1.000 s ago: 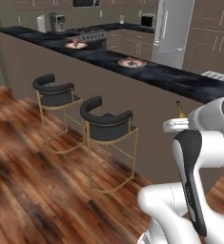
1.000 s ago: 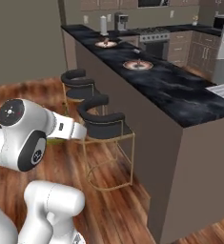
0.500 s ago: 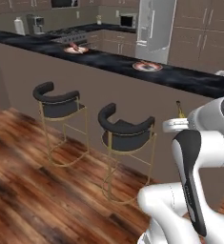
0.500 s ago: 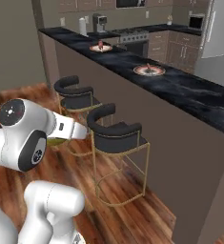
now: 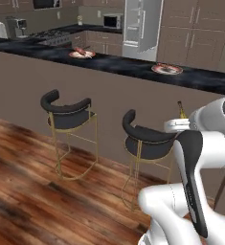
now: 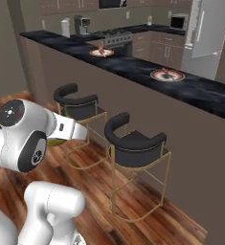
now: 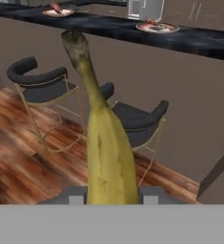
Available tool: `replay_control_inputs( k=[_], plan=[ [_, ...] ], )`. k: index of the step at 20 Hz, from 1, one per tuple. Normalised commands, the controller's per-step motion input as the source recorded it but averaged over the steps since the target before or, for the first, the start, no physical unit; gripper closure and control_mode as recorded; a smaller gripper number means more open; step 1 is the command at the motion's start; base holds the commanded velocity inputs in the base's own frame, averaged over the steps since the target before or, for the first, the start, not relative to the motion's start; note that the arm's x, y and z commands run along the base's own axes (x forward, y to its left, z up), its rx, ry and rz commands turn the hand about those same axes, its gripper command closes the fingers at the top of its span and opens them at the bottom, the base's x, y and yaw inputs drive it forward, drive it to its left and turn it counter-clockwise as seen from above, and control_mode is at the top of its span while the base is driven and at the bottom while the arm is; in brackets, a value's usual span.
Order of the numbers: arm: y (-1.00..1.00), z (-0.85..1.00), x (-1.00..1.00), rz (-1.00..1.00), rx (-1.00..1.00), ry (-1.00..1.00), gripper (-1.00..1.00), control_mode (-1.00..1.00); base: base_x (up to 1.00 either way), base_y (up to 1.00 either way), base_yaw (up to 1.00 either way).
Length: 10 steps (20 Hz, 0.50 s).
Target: Pick up the pear and banana from the fridge and place one fruit on each plate on the dining counter.
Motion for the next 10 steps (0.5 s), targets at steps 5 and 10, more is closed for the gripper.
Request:
replay_control_inputs(
  k=[5,10],
  plan=[
    [0.0,0.0,0.0,0.0,0.0,0.0,1.0,1.0,0.38,0.86,-0.26],
    [0.0,0.0,0.0,0.0,0.0,0.0,1.0,1.0,0.41,0.69,-0.21]
  ],
)
